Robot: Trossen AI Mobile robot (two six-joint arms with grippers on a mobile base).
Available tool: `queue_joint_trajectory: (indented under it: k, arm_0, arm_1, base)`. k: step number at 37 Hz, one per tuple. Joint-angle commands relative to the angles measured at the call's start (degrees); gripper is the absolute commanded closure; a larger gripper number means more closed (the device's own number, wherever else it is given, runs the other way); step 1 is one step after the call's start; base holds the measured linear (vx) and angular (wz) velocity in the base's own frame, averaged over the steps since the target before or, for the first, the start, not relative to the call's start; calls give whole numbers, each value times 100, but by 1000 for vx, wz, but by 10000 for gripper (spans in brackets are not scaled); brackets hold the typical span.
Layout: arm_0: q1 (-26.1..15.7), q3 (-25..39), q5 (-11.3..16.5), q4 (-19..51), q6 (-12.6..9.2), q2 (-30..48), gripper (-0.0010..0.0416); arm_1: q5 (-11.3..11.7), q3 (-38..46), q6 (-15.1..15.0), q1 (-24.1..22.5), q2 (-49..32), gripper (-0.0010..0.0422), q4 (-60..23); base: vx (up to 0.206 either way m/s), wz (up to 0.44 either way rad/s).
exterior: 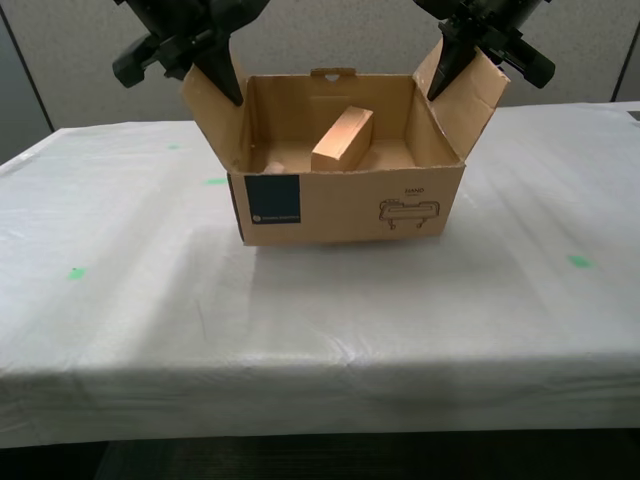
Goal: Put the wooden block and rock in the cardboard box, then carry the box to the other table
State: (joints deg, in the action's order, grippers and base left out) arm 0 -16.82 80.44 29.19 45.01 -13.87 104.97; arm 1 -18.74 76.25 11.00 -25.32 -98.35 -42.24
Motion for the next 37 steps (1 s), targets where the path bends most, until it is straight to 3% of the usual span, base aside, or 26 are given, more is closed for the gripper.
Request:
queue_joint_trajectory:
  k: [1, 10, 25, 31, 37]
  arm_0:
    - [-28, 9, 140, -11, -66, -4, 406]
    - [-101, 9, 142, 2, -109, -4, 406]
    - [-118, 17, 138, -149, -264, 31, 406]
    - [-42, 365, 142, -11, -267, 28, 406]
    - [-39, 907, 118, 251, -214, 31, 406]
  arm_1:
    - [-127, 199, -9, -2, 7, 413, -44]
    - [-127, 713, -15, 2, 7, 413, -317]
    - [-129, 741, -48, 59, -94, 413, -483]
    - [-133, 935, -221, 68, -487, 413, -804]
    - [-127, 960, -267, 87, -568, 413, -603]
  base:
    - [21, 14]
    - [43, 4]
    - [49, 5]
    - [0, 0]
    - [0, 0]
